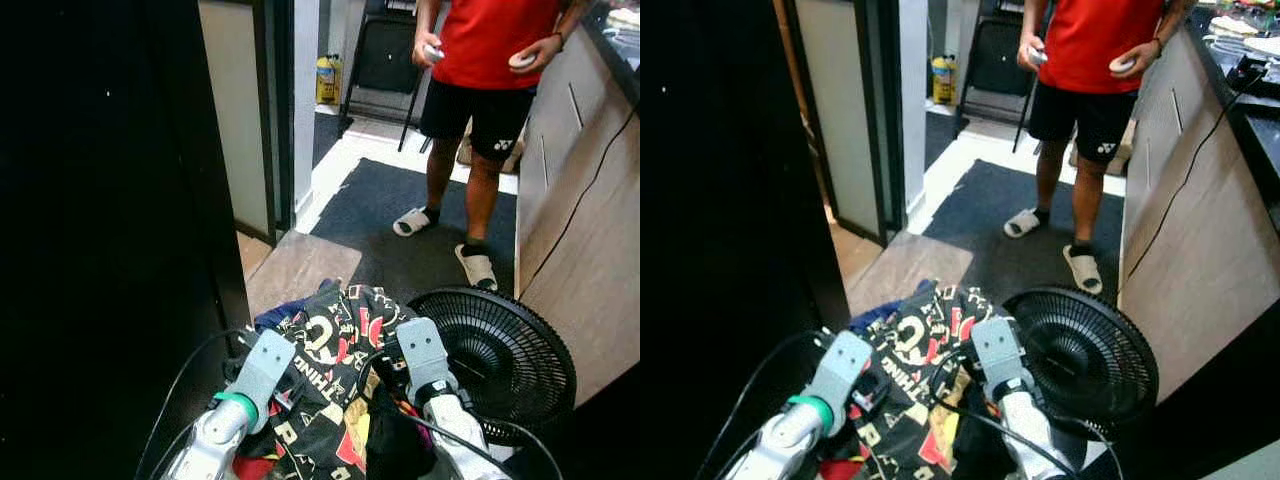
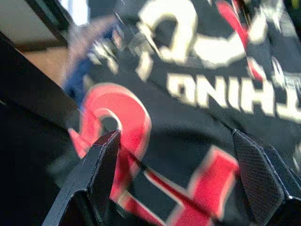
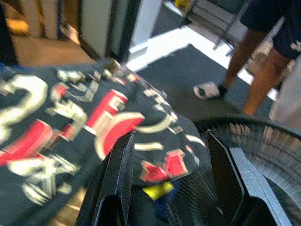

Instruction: Clothes washing

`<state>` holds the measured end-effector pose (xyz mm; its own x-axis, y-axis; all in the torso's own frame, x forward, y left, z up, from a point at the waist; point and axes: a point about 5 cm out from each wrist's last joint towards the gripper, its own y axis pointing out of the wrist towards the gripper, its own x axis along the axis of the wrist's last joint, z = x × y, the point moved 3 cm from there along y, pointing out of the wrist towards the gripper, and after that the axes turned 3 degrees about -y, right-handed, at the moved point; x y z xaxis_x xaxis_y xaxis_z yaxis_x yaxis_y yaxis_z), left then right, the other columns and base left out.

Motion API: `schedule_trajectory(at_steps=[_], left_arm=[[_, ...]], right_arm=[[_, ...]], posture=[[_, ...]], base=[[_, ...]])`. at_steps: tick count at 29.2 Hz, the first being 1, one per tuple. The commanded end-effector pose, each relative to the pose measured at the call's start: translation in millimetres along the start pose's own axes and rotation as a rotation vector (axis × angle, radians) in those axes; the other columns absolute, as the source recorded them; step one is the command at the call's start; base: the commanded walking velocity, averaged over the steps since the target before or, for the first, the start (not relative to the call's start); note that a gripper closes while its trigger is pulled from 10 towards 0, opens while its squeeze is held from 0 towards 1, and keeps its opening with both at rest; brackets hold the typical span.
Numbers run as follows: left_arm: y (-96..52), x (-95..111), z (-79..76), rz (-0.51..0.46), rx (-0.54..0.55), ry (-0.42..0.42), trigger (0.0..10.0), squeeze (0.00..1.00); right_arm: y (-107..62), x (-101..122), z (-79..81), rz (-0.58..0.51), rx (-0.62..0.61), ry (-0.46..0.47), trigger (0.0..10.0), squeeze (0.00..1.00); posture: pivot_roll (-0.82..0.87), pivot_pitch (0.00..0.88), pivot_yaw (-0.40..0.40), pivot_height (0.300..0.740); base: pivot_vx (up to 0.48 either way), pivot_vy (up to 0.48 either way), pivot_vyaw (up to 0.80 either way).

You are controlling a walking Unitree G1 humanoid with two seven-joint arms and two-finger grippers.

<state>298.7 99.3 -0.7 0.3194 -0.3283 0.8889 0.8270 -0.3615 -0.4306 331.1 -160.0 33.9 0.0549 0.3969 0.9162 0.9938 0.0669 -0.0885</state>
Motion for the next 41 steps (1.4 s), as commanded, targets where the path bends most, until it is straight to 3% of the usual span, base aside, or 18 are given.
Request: schedule_trajectory(at_steps=[1, 7, 10, 16, 17, 21, 22, 27, 36, 41], left_arm=[[-3.6, -17.6, -5.0, 0.070, -0.028, 0.008, 10.0, 0.00], [-3.4, -14.7, -5.4, 0.073, -0.042, -0.003, 10.0, 0.00], [-1.3, -9.9, -12.0, 0.084, -0.105, -0.008, 10.0, 0.00], [4.0, -4.5, -16.0, 0.088, -0.133, 0.005, 10.0, 0.00], [6.1, -2.2, -16.4, 0.085, -0.135, 0.017, 6.2, 0.00], [7.3, -0.8, -16.6, 0.082, -0.136, 0.025, 6.2, 0.00], [7.9, 0.1, -16.8, 0.077, -0.138, 0.028, 0.0, 0.00], [5.6, 2.2, -16.3, 0.056, -0.136, 0.027, 0.0, 0.00], [3.3, 7.1, -10.5, 0.026, -0.111, 0.020, 0.0, 0.00], [2.1, 29.6, -2.2, -0.058, -0.081, -0.020, 0.0, 0.00]], right_arm=[[-2.8, -10.1, -2.9, 0.049, -0.014, 0.000, 10.0, 0.00], [0.5, -6.9, -17.1, 0.038, -0.046, -0.017, 10.0, 0.00], [5.6, -0.6, -27.9, 0.018, -0.063, -0.040, 10.0, 0.00], [5.9, -0.6, -33.2, 0.015, -0.068, -0.052, 10.0, 0.00], [3.9, -3.0, -34.3, 0.020, -0.073, -0.054, 10.0, 0.00], [2.4, -4.8, -35.0, 0.023, -0.077, -0.055, 10.0, 0.00], [-0.7, -8.1, -34.5, 0.030, -0.080, -0.053, 10.0, 0.00], [-8.6, -17.4, -31.5, 0.053, -0.090, -0.040, 10.0, 0.00], [-5.8, -13.4, -26.8, 0.045, -0.085, -0.028, 10.0, 0.00], [-3.3, -10.2, -26.2, 0.037, -0.079, -0.028, 10.0, 0.00]], posture=[[0.12, 0.054, 0.060, 0.740], [0.11, 0.089, 0.075, 0.740], [0.09, 0.118, 0.088, 0.740], [0.07, 0.133, 0.102, 0.740], [0.06, 0.135, 0.107, 0.740], [0.06, 0.135, 0.108, 0.740], [0.06, 0.129, 0.112, 0.740], [0.05, 0.116, 0.117, 0.740], [0.06, 0.108, 0.108, 0.740], [0.07, 0.106, 0.101, 0.740]], base=[[0.000, 0.000, 0.00], [0.000, 0.000, 0.00], [0.000, 0.000, 0.00], [0.000, 0.000, 0.00], [0.000, 0.000, 0.00], [0.000, 0.000, 0.00], [0.000, 0.000, 0.00], [0.000, 0.000, 0.00], [0.000, 0.000, 0.00], [0.000, 0.000, 0.00]])
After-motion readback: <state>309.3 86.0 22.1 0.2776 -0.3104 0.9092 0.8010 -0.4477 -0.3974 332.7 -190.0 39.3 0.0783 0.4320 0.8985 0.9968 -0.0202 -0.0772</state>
